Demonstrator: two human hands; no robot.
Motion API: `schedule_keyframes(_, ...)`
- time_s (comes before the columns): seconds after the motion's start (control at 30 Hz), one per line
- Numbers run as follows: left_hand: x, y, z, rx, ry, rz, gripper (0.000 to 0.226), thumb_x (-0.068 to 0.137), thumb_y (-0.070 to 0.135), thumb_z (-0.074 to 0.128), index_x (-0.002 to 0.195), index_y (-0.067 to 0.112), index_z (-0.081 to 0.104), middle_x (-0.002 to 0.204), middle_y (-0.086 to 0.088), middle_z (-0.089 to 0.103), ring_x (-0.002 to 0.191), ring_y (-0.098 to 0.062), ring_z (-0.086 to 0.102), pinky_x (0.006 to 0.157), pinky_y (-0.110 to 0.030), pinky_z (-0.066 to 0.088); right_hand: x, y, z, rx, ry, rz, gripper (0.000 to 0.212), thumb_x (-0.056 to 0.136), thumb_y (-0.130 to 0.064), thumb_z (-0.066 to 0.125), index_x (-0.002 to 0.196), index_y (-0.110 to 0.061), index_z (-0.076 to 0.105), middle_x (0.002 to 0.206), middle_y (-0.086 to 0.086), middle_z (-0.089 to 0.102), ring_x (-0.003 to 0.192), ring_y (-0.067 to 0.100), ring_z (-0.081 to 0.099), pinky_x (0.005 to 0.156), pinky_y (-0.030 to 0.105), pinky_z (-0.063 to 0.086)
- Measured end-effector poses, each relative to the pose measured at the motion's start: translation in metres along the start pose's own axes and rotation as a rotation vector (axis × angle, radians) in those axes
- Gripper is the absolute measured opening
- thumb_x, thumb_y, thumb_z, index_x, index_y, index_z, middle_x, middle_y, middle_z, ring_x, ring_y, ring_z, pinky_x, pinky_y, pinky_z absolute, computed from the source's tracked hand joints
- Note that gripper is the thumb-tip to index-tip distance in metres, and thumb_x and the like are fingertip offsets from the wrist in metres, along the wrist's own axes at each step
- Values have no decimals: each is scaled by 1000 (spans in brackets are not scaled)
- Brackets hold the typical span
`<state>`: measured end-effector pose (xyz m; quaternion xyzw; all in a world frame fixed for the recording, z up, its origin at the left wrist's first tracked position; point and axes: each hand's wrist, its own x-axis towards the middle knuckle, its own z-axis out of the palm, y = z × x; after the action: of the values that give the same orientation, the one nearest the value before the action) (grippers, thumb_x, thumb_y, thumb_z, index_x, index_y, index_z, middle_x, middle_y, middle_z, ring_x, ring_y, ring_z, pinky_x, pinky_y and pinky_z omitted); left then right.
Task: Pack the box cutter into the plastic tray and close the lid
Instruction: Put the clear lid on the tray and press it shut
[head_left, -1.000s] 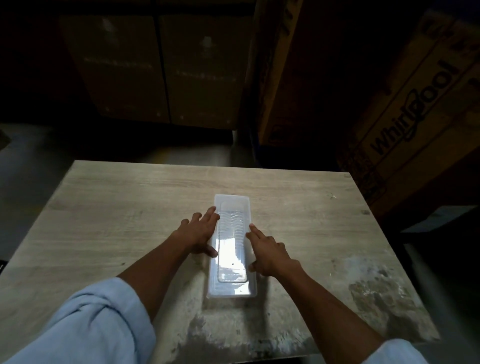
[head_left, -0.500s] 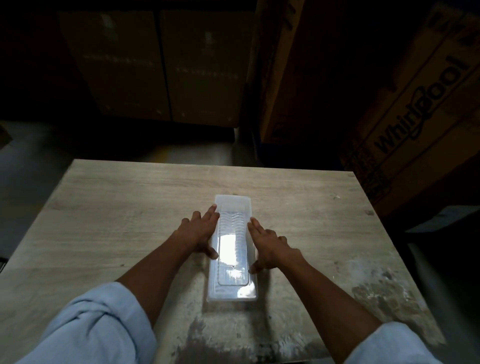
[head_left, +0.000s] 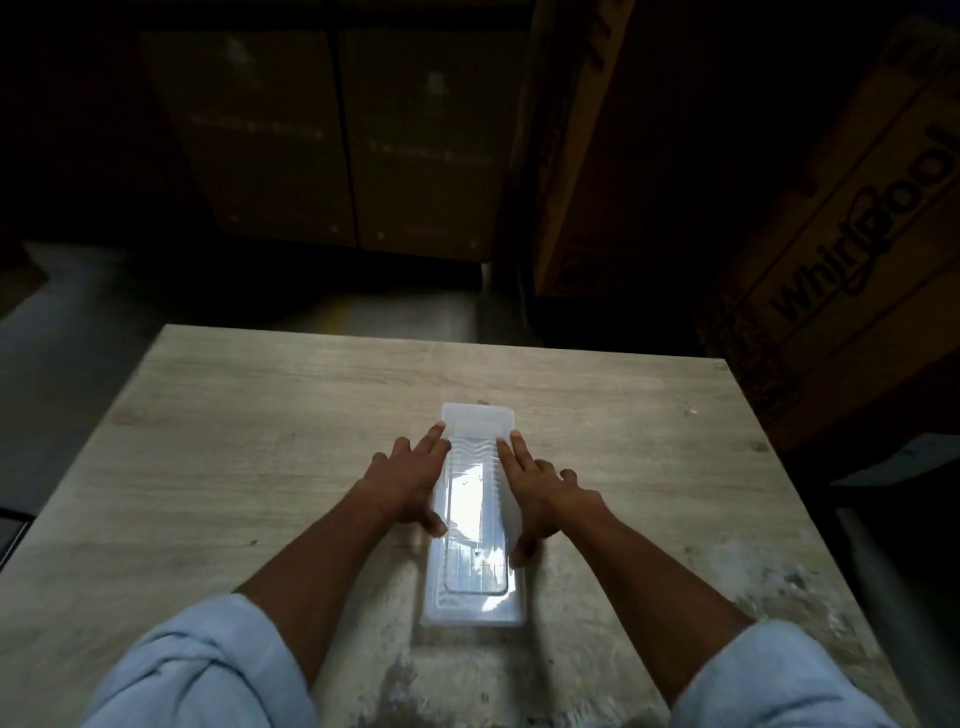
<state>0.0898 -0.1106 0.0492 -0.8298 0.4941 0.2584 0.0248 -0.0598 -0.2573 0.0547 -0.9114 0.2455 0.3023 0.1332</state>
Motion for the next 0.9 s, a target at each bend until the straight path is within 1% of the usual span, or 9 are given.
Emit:
schedule_keyframes(0.13, 0, 0, 0, -9, 3, -1, 122, 61, 47, 88, 153, 22, 11, 168, 3, -10, 146, -39, 21, 113, -60, 31, 0, 3, 2, 17, 11, -5, 159, 55, -43, 96, 153, -24, -28, 163, 5, -34, 152, 43, 10, 119, 69, 10)
schedule_keyframes(0.27, -2, 1, -2, 4, 18, 8, 122, 61, 47, 88, 152, 21, 11, 168, 1, -8, 145, -38, 24, 112, -59, 32, -2, 1, -1, 0, 28, -3, 157, 57, -42, 96, 154, -19, -25, 166, 6, -28, 152, 42, 12, 119, 69, 11)
schedule_keyframes(0.37, 0, 0, -2, -13, 12, 12, 127, 59, 48, 89, 154, 22, 7, 168, 1, -8, 145, -35, 28, 113, -58, 33, -3, 2, 1, -16, 55, 10, 159, 55, -46, 95, 154, -17, -25, 167, 5, -22, 152, 41, 14, 118, 69, 13)
schedule_keyframes(0.47, 1, -3, -2, -78, -10, 20, 133, 58, 45, 91, 154, 21, 2, 168, 3, -12, 146, -31, 32, 114, -55, 36, -5, 3, 3, -36, 75, 16, 158, 54, -49, 95, 155, -17, -22, 168, 5, -18, 151, 39, 15, 118, 68, 16)
schedule_keyframes(0.57, 2, -4, -2, -122, -18, 33, 136, 57, 42, 92, 155, 21, 0, 167, 3, -13, 148, -31, 29, 115, -55, 35, -7, 2, 2, -34, 87, 8, 155, 55, -47, 95, 156, -16, -20, 169, 5, -17, 152, 39, 14, 118, 68, 16)
schedule_keyframes(0.7, 2, -4, -2, -87, -15, 23, 136, 57, 44, 91, 155, 21, -1, 167, 4, -14, 147, -32, 32, 114, -54, 37, -11, -2, 2, -46, 91, 3, 152, 57, -42, 95, 156, -15, -18, 169, 7, -15, 152, 39, 14, 118, 69, 15)
schedule_keyframes(0.8, 1, -3, 1, -89, 3, 17, 135, 58, 44, 91, 154, 23, -1, 167, 4, -12, 145, -33, 36, 111, -55, 40, -12, -2, 5, -65, 103, 8, 149, 59, -43, 94, 157, -18, -16, 169, 6, -14, 152, 38, 15, 117, 69, 16)
schedule_keyframes(0.9, 0, -4, 4, -80, 13, 21, 132, 60, 44, 90, 154, 25, 0, 167, 5, -12, 143, -34, 38, 110, -56, 41, -14, -1, 10, -49, 127, 10, 143, 61, -42, 93, 158, -23, -9, 170, 4, -10, 151, 37, 17, 116, 69, 17)
